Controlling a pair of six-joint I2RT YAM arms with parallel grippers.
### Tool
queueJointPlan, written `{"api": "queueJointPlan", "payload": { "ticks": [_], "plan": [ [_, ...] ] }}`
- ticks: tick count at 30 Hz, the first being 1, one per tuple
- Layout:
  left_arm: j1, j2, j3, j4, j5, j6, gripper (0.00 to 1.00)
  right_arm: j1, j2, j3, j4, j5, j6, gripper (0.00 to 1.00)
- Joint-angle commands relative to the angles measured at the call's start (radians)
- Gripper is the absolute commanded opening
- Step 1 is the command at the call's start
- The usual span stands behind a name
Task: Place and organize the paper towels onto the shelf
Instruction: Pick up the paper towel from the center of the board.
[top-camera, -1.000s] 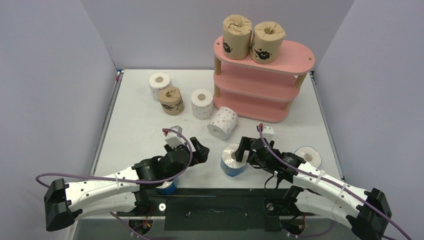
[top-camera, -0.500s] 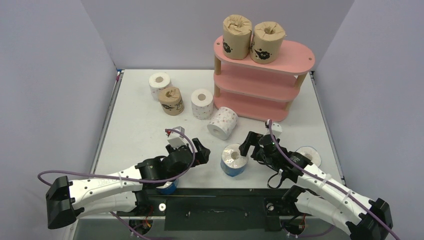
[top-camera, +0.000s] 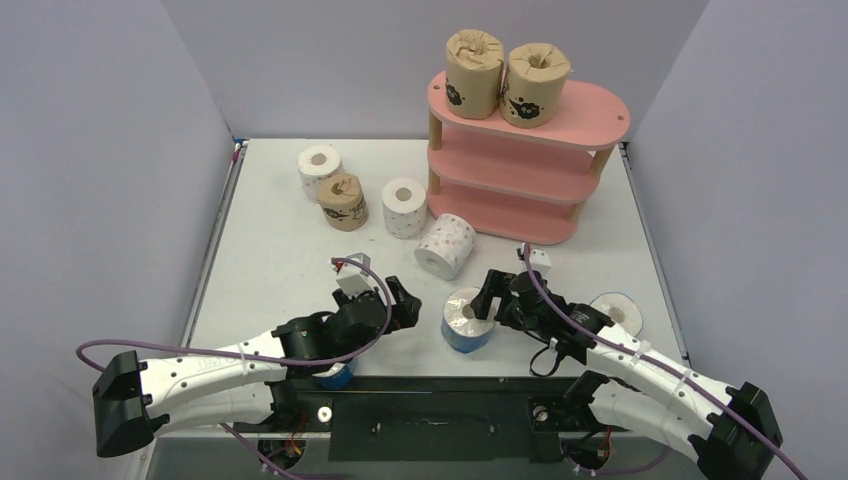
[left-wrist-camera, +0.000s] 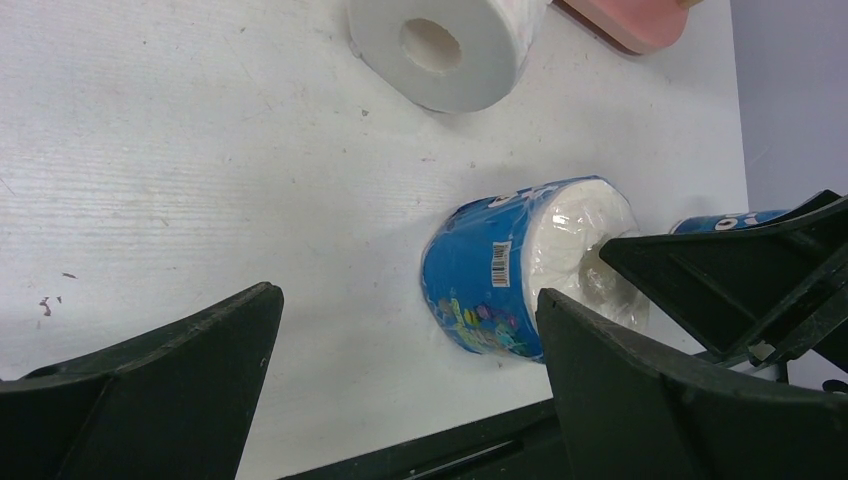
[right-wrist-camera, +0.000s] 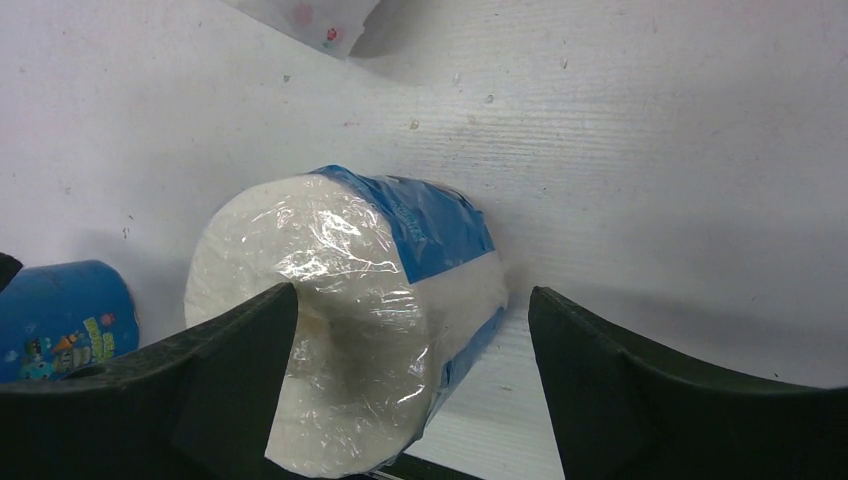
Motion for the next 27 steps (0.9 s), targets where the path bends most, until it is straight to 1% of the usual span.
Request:
{"api": "queueJointPlan", "payload": {
  "ticks": [1,13,14,17,21,24,27],
  "plan": [
    [-0.005,-0.013,0.002,0.046,-0.006,-0.003,0.99,0.008,-0.014,-0.021,0.029,0.007,-0.015,0.8],
    [-0.005,-0.049,-0.031,0.053,0.001,-0.013,1.0,0.026,0.028,-0.035,0.012,0.009,-0.029,0.72],
    [-0.005,-0.05,-0.031,0.05,0.001,-0.013,0.99,0.027,0.024,-0.032,0.012,0.006,-0.029,0.73],
    [-0.005,-0.061,-0.032,0.046,0.003,-0.017,0.99,0.027,-0.017,-0.022,-0.004,0.002,-0.028,0.8],
    [-0.005,-0.064,-0.036,0.05,0.004,-0.02,1.0,0.031,-0.045,0.003,-0.059,0.002,-0.037,0.82],
    [-0.005,-0.057,-0.033,0.052,0.008,-0.02,1.0,0.037,-0.059,0.006,-0.073,0.008,-0.032,0.82],
    [-0.005,-0.052,-0.029,0.053,0.012,-0.023,1.0,0.039,-0.093,-0.002,-0.069,0.005,-0.016,0.85]
  ]
}}
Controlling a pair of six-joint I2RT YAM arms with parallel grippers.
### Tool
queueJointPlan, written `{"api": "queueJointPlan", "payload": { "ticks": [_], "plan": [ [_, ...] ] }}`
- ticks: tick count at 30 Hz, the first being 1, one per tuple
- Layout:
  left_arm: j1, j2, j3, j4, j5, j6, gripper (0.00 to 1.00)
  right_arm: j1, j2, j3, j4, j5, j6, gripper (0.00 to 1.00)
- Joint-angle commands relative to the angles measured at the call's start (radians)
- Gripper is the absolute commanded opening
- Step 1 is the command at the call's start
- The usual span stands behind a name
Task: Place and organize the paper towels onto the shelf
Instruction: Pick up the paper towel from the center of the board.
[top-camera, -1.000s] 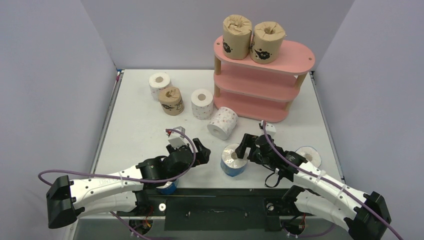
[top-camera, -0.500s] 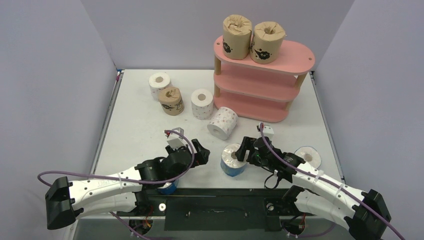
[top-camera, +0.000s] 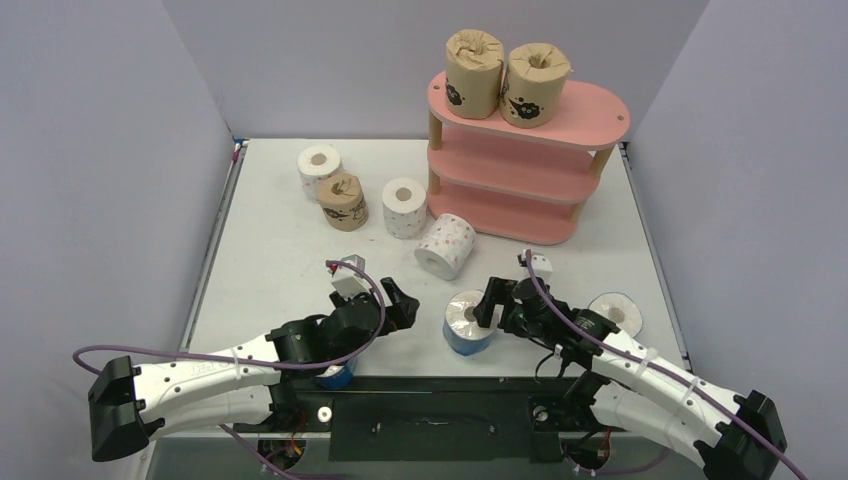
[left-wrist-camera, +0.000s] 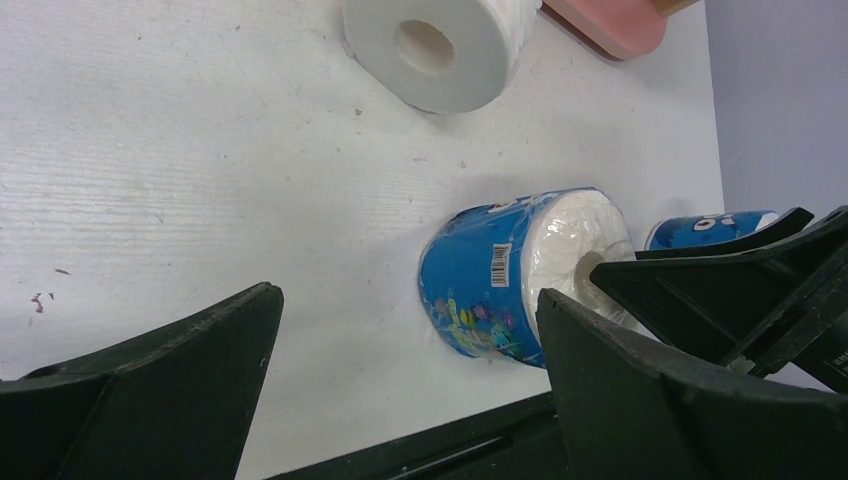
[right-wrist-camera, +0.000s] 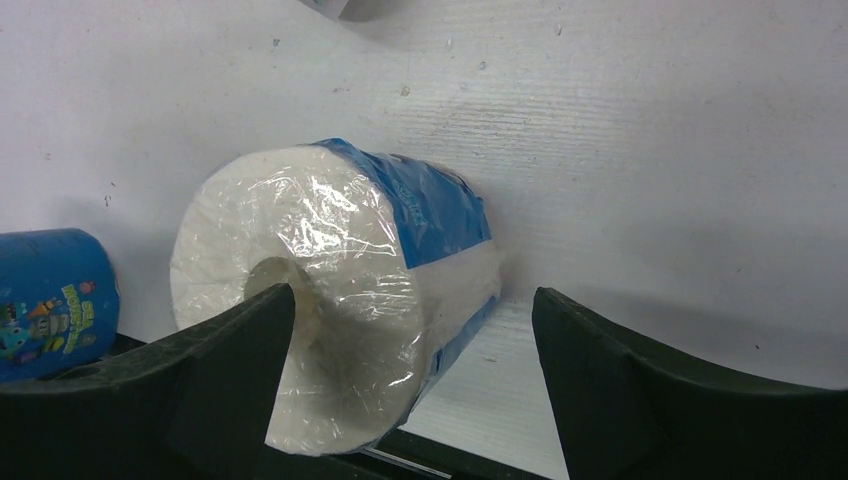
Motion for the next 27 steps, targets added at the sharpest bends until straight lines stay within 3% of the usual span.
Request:
{"api": "queueJointPlan", "payload": {
  "ticks": [1,8,27],
  "plan": [
    [-0.006,-0.002,0.004,0.036,0.009,-0.013,1.0,0.013,-0.051,0.023,-0.018,0.008,0.003,0.85],
    [-0.009,0.0,0.004,0.038,0.011,-0.015,1.0,0.017,-0.108,0.04,-0.013,-0.008,0.013,0.88],
    [-0.017,0.011,-0.004,0.052,0.017,-0.018,1.0,0.02,0.076,-0.043,0.091,-0.003,0.047,0.74]
  ]
}}
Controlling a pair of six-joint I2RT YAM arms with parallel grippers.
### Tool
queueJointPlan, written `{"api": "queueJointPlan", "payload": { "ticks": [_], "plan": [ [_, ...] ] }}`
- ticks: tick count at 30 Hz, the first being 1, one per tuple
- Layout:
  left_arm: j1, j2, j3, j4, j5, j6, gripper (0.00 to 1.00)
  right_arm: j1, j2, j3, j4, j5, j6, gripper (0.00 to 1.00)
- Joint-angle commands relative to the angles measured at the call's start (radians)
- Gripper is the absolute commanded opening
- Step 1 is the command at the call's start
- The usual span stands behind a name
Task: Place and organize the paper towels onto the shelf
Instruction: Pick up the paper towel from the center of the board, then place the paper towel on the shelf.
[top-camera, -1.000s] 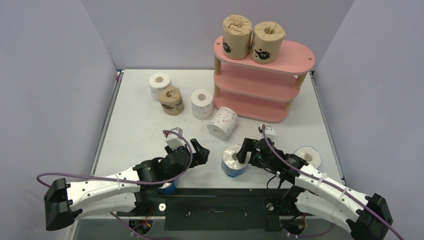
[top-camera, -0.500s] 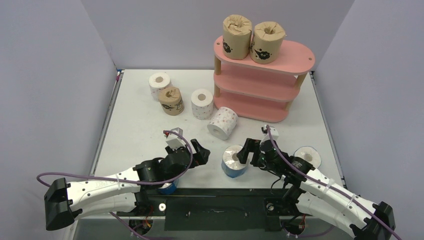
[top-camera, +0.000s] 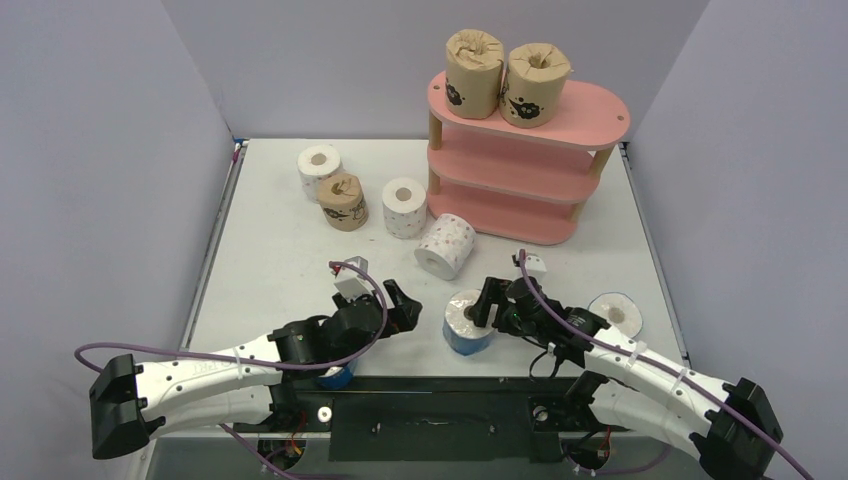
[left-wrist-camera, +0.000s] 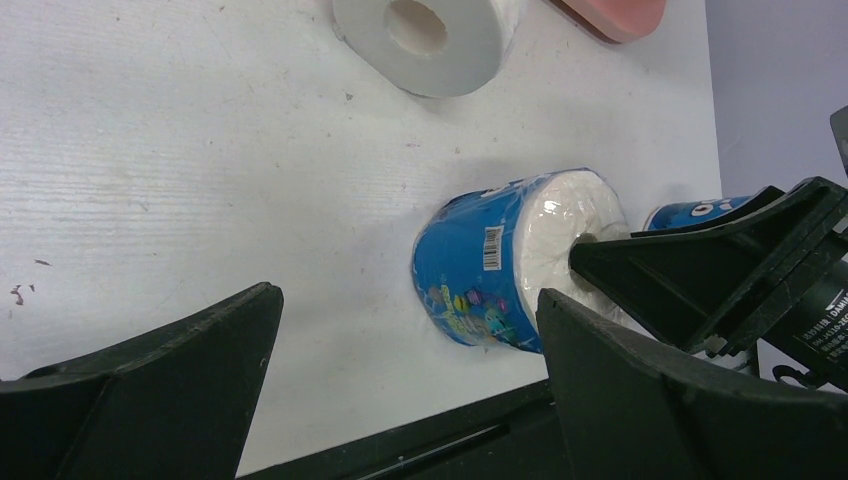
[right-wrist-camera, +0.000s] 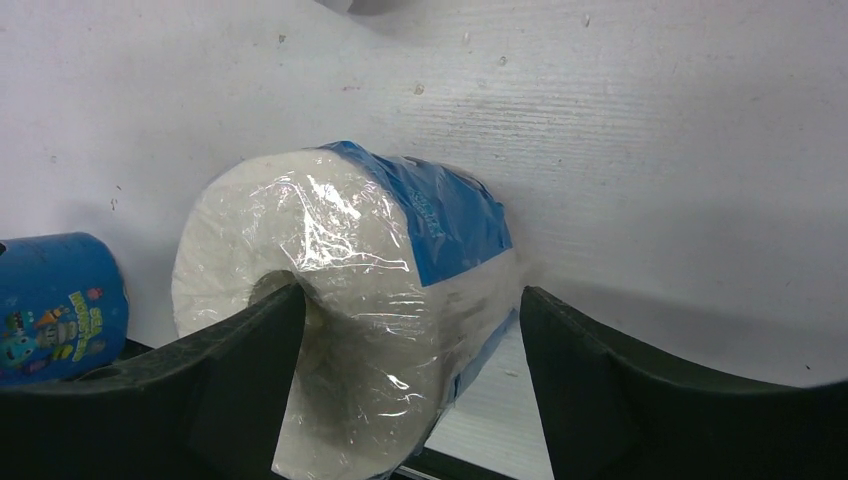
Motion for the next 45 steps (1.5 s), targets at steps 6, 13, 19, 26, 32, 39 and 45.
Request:
{"api": "queueJointPlan", "payload": {
  "ticks": [6,13,19,26,32,39,45],
  "plan": [
    [-0.007,-0.001,-0.003,0.047,-0.005,-0.004,1.0,0.01,0.028,-0.029,0.045,0.032,0.056,0.56],
    [-0.006,-0.02,0.027,0.044,-0.066,0.036,1.0,0.007,-0.098,0.113,-0.145,0.12,0.032,0.38],
    [-0.006,-0.04,0.059,0.12,-0.122,0.124,1.0,-0.022,-0.143,0.304,-0.305,0.185,-0.022,0.37],
    [-0.002,-0.024,0.091,0.395,-0.183,0.329,0.98,-0.215,-0.115,0.538,-0.392,0.21,-0.092,0.37],
    [0.016,0.113,0.176,0.679,-0.141,0.6,0.96,-0.358,-0.019,0.656,-0.352,0.208,-0.071,0.38],
    [0.137,0.258,0.219,0.943,0.164,0.785,0.96,-0.44,0.104,0.725,-0.281,0.187,-0.024,0.38],
    [0.316,0.347,0.194,1.114,0.485,0.692,0.96,-0.509,0.17,0.726,-0.2,0.144,0.052,0.38]
  ]
}}
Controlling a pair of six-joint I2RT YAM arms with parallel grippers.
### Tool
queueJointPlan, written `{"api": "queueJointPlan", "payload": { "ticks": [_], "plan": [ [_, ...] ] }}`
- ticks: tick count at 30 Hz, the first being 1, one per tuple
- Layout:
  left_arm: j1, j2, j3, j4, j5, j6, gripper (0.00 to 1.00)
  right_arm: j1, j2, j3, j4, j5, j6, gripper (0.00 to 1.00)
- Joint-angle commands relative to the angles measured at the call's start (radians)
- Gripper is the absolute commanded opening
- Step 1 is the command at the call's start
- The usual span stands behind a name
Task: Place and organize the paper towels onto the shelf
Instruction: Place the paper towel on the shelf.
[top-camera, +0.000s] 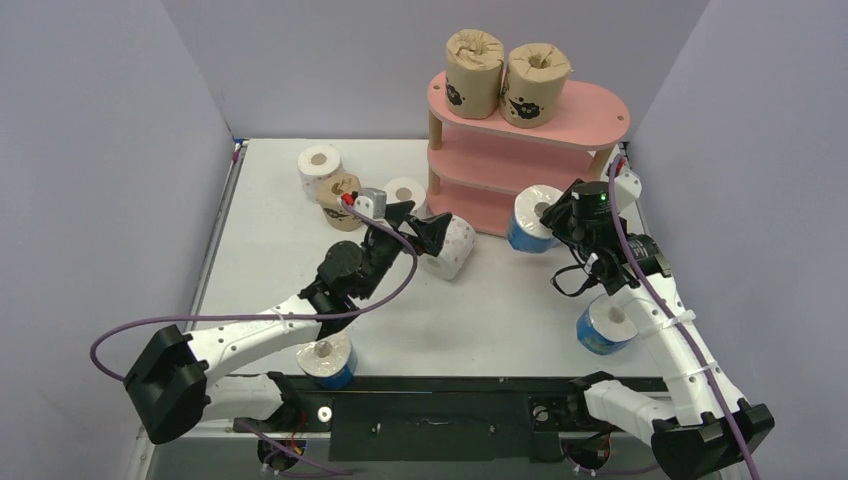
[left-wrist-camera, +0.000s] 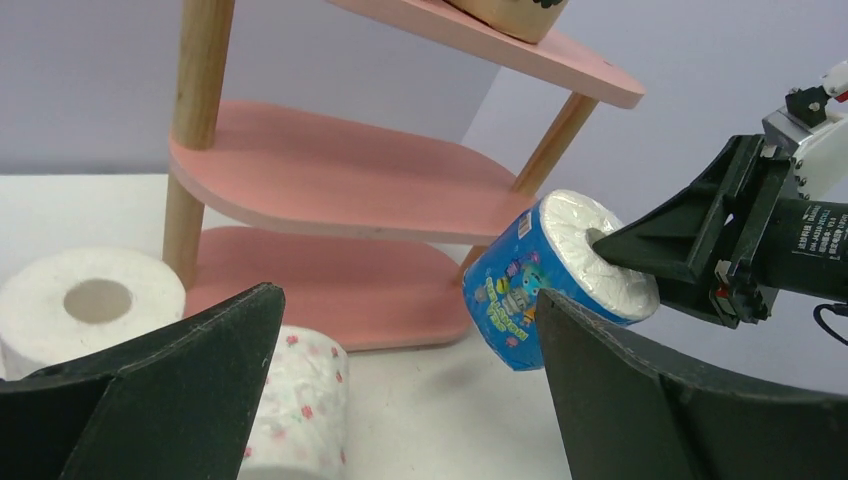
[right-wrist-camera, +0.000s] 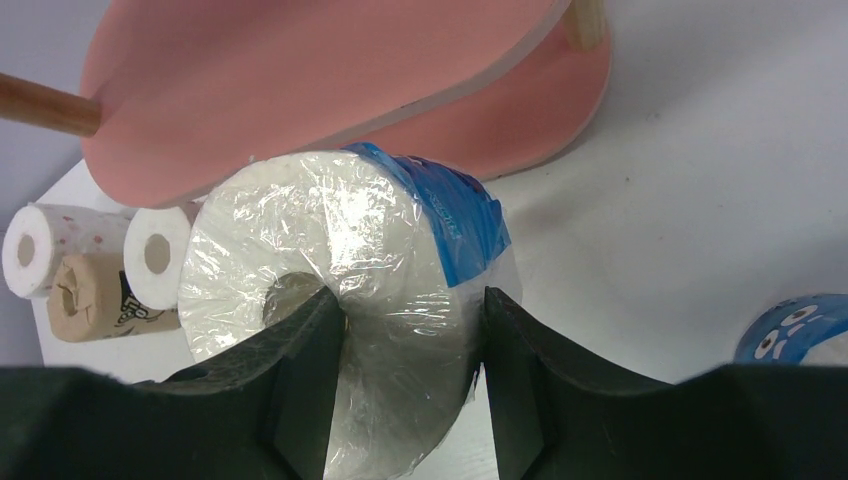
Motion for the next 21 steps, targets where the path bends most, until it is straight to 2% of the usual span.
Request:
{"api": "queueJointPlan", "payload": {
  "ticks": [1,12,16,21],
  "plan": [
    [0.088,0.058,0.017,0.203,0.275,0.0,0.96,-0.039,0.017,0.061,0.154,-0.027,0.077,0.38],
    [0.095,0.183,0.048,0.248,0.342,-0.006,0.96,-0.11,0.09,0.111,0.22,-0.031,0.125,0.37],
    [0.079,0.192,0.007,0.279,0.335,-0.04,0.96,-0.144,0.102,0.101,0.25,-0.046,0.133,0.37],
    [0.004,0.143,-0.111,0.291,0.239,-0.05,0.96,-0.165,0.133,0.11,0.274,-0.054,0.134,0.37]
  ]
}}
